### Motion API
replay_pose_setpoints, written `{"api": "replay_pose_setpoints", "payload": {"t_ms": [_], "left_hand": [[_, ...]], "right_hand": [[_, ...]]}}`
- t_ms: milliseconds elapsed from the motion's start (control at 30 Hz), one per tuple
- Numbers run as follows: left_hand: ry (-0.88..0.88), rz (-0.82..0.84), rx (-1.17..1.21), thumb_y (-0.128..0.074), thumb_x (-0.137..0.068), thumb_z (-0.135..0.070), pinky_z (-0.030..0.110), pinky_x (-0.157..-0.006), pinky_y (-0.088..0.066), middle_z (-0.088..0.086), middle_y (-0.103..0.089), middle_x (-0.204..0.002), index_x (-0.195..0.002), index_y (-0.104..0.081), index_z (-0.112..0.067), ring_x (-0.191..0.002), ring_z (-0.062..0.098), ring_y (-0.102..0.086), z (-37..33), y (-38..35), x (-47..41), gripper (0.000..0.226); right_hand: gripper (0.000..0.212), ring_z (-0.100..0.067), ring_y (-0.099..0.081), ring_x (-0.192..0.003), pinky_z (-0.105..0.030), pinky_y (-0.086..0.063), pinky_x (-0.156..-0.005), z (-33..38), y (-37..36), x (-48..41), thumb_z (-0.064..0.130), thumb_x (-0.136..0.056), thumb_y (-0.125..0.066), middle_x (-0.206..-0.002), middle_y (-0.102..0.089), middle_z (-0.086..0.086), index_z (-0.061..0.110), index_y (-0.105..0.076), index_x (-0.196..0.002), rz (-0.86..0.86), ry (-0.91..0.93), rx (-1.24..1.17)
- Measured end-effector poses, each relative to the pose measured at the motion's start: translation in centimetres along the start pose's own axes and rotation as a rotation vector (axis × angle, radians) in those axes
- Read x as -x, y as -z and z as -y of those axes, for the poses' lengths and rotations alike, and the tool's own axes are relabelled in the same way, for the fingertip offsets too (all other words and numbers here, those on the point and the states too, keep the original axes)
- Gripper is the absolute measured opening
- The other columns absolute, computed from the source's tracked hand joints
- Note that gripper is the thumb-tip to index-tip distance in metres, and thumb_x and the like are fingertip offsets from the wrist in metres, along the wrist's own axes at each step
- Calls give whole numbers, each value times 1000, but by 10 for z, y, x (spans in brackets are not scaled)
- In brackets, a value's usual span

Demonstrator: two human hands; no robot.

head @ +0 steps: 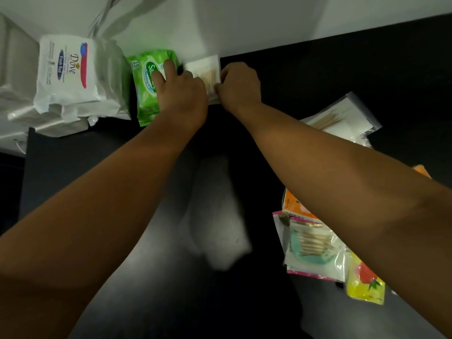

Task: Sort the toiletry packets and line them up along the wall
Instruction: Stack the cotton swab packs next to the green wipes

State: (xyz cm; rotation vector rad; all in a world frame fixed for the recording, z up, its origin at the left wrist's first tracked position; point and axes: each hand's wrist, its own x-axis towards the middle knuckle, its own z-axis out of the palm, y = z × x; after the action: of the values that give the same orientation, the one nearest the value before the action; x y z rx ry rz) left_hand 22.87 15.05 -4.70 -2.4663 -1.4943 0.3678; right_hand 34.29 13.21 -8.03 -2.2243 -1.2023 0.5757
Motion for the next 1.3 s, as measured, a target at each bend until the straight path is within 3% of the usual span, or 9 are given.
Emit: {"api": "replay_pose_setpoints", "payload": {"t_ms": [200, 300, 367, 500, 667, 833, 1033, 1133, 1300], "left_hand": [[18, -91, 144, -58, -89, -24, 51, -100, -31, 12, -60, -123, -122, -60, -16, -125, 43, -39, -1, 13, 4, 35], [-32, -218, 425, -52, -93, -34, 47, -98, -33, 5, -62, -126, -126, -60, -27, -123, 39, -44, -15, 26, 13, 35], [-105, -247, 598, -52, -92, -39, 43, -97, -38, -2, -68, -119, -120, -64, -31, -117, 34, -53, -32, 31, 23, 32], [-276, -119, 928, -58, -84, -45, 44, -91, -51, -10, -72, -99, -110, -70, -32, -97, 20, -65, -75, 32, 50, 31], [-507, 8, 886, -60, -74, -67, 43, -86, -51, -3, -67, -110, -115, -68, -26, -98, 21, -61, -118, 35, 89, 58], [-501, 56, 741, -79, -70, -59, 42, -99, -36, -6, -56, -129, -130, -59, -32, -119, 23, -48, -135, 27, 105, 69], [-541, 88, 699, -68, -81, -60, 42, -101, -36, -7, -66, -117, -116, -66, -32, -117, 19, -51, -134, 27, 109, 45], [-528, 23, 866, -54, -93, -54, 46, -85, -51, -1, -68, -99, -96, -76, -23, -97, 22, -59, -139, 27, 115, 38], [-365, -9, 856, -72, -87, -34, 38, -83, -56, 1, -61, -116, -101, -74, -17, -97, 16, -62, -139, 27, 99, 21]], "right_hand": [[27, -17, -62, -78, -28, -48, -65, -1, 22, 15, 16, -93, -54, -81, -59, 0, 19, -49, -67, 17, 54, -38], [20, -19, -65, -92, -32, -53, -83, -17, 53, 32, 15, -96, -51, -97, -68, -6, 7, -69, -91, -39, 90, -127], [24, -16, -64, -104, -24, -48, -92, -34, 79, 44, 17, -96, -53, -113, -70, -5, 10, -70, -112, -95, 97, -152], [26, -4, -63, -99, -8, -41, -82, -74, 128, 71, 19, -95, -58, -110, -69, 6, 19, -68, -118, -130, 81, -159], [25, 7, -54, -78, 4, -35, -69, -119, 178, 124, 19, -91, -65, -97, -62, 15, 18, -68, -116, -102, 87, -22], [39, -9, -57, -91, -23, -47, -80, -153, 182, 161, 24, -80, -79, -105, -62, 4, 17, -67, -116, 0, -16, 80], [44, -8, -53, -96, -22, -39, -79, -160, 167, 176, 27, -82, -78, -106, -49, 11, 20, -62, -122, 19, -49, 99], [36, -9, -54, -94, -20, -39, -75, -165, 168, 182, 33, -88, -70, -107, -54, 7, 19, -63, -120, -56, -75, 72], [26, -13, -55, -92, -23, -41, -74, -160, 158, 171, 33, -93, -65, -110, -56, -2, 17, -66, -113, -203, -139, 20]]}}
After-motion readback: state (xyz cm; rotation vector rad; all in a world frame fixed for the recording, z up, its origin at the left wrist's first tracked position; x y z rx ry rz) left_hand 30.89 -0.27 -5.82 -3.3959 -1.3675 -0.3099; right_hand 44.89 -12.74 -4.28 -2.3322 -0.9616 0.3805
